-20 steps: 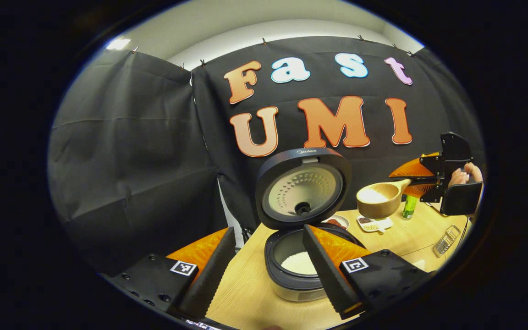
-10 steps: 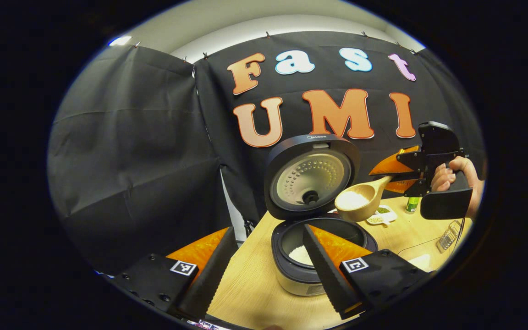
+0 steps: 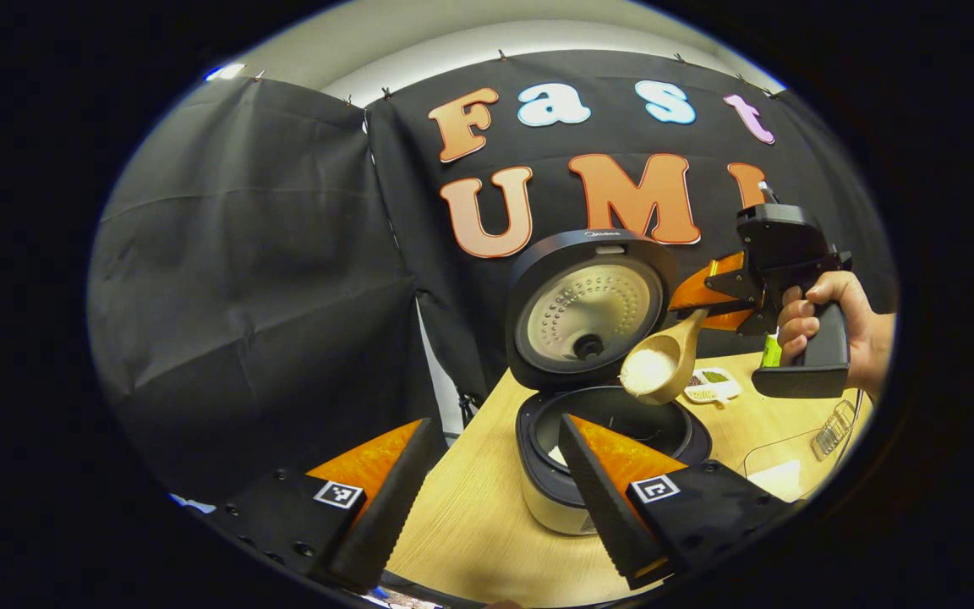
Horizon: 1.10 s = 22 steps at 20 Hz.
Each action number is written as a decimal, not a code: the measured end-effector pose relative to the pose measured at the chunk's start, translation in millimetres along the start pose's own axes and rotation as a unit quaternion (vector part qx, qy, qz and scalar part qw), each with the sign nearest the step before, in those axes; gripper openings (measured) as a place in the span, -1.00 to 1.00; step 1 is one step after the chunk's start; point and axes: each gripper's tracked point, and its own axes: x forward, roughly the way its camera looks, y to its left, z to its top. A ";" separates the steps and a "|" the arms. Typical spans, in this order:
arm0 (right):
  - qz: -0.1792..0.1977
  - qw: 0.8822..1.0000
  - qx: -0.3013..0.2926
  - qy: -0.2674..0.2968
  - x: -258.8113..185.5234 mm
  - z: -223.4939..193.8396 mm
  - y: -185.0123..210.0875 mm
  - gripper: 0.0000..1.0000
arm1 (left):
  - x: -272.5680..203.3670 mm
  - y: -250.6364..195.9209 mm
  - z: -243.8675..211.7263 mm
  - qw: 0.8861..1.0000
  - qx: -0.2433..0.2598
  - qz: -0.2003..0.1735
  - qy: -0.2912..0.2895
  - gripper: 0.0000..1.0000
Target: Close the left gripper, press the button to open the rice cooker; take a wooden spoon from the chopstick holder with the right hand, scoop a spoonful of rice and pour it into the rice cooker, then put the wooden spoon back into the chopstick holder.
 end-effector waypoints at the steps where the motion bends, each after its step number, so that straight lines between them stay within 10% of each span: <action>1: -0.003 1.000 -0.020 0.000 1.7 -0.1 2.9 -0.77 | 0.8 0.1 -0.2 1.000 0.001 0.000 0.001 0.99; 22: 0.003 0.983 -0.186 -0.014 3.4 -1.7 35.9 -0.77 | -3.2 -6.0 -4.9 1.000 0.004 -0.008 0.003 0.99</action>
